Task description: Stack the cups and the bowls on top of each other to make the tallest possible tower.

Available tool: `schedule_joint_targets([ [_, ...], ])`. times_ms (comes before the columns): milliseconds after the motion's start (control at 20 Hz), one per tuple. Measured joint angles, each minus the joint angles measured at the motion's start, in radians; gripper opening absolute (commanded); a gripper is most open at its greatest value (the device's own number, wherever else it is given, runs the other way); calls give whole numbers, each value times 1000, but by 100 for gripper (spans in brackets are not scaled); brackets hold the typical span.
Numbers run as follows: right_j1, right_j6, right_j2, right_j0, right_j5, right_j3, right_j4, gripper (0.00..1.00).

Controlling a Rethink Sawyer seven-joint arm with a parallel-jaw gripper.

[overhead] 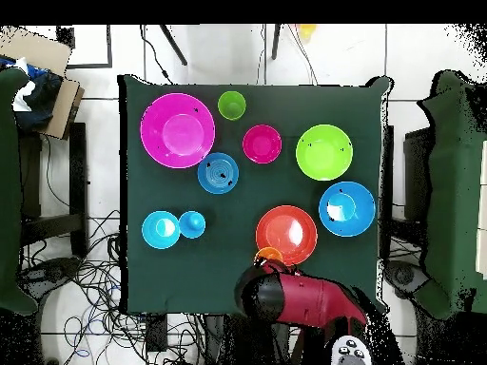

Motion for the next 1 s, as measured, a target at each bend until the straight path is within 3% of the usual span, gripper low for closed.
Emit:
schedule_joint_targets([
  [500,57,0,4,-43,-92,11,-54,0],
  [1000,111,0,16,-140,-145,12,-130,0],
])
